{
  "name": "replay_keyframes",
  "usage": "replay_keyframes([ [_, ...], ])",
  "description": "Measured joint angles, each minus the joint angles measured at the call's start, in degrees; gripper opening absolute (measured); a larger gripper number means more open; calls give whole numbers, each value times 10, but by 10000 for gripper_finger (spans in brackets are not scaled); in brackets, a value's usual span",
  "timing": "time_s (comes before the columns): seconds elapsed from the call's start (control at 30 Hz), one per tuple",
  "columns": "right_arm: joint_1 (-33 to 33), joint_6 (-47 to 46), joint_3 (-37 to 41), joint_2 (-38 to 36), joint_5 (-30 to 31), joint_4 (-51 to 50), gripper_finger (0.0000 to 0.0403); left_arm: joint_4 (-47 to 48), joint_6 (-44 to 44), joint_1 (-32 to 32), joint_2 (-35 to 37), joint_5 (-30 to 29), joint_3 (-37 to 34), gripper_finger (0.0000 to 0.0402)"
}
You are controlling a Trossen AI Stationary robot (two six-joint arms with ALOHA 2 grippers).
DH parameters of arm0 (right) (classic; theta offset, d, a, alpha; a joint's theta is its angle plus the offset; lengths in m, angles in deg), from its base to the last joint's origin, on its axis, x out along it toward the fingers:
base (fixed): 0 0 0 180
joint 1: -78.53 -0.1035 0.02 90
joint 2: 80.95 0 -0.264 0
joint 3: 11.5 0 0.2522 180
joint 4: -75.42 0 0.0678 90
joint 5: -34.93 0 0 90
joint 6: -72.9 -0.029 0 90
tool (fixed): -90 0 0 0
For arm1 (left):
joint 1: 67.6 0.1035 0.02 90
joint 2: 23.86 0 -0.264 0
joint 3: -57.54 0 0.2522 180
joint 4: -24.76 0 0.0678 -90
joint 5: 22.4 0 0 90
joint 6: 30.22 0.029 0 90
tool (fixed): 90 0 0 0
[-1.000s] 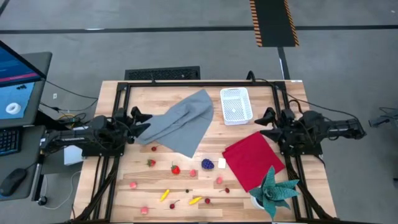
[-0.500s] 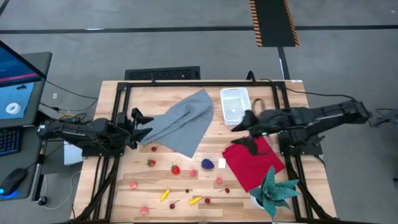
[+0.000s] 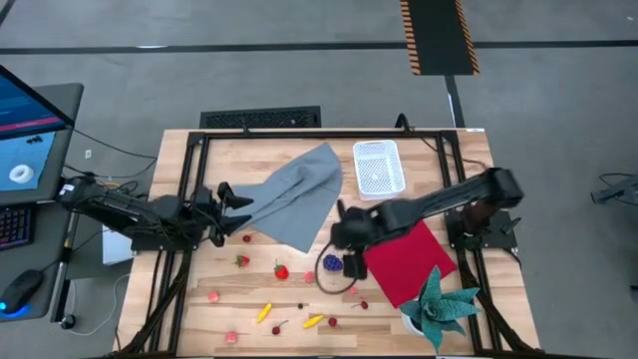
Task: Pick and placing Produce into tupperware
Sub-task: Put the purple grape into the white bin
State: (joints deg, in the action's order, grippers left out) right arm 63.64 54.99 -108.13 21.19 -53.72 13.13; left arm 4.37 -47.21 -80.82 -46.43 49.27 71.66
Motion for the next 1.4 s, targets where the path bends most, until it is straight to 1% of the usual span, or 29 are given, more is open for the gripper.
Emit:
replay_keyframes([
  [0.2,-25,0,-48,95,9,4,286,12,-6,-31,1,0,0,249],
  [0.33,-32,0,-70,135,39,6,286,5,-7,-48,1,6,0,249],
  [0.57,-27,-41,-71,156,48,10,286,27,-10,-66,1,30,11,249],
  [0.67,-27,-53,-74,167,48,39,286,38,-12,-75,1,30,12,249],
  [0.7,-27,-56,-71,169,47,33,286,40,-12,-78,1,30,12,249],
  [0.8,-27,-72,-73,183,32,57,286,40,-14,-87,1,30,12,249],
  [0.87,-27,-76,-71,192,24,47,286,41,-21,-93,1,30,13,249],
  [0.93,-29,-79,-71,203,19,59,286,43,-23,-99,1,30,13,249],
  [1.03,-31,-88,-71,202,17,57,286,43,-23,-107,1,28,14,249],
  [1.2,-34,-84,-71,200,18,33,286,38,-23,-117,1,26,14,249],
  [1.33,-30,-77,-77,184,30,3,286,37,-23,-119,1,25,14,249],
  [1.4,-25,-79,-85,175,32,-30,286,37,-23,-119,1,24,14,249],
])
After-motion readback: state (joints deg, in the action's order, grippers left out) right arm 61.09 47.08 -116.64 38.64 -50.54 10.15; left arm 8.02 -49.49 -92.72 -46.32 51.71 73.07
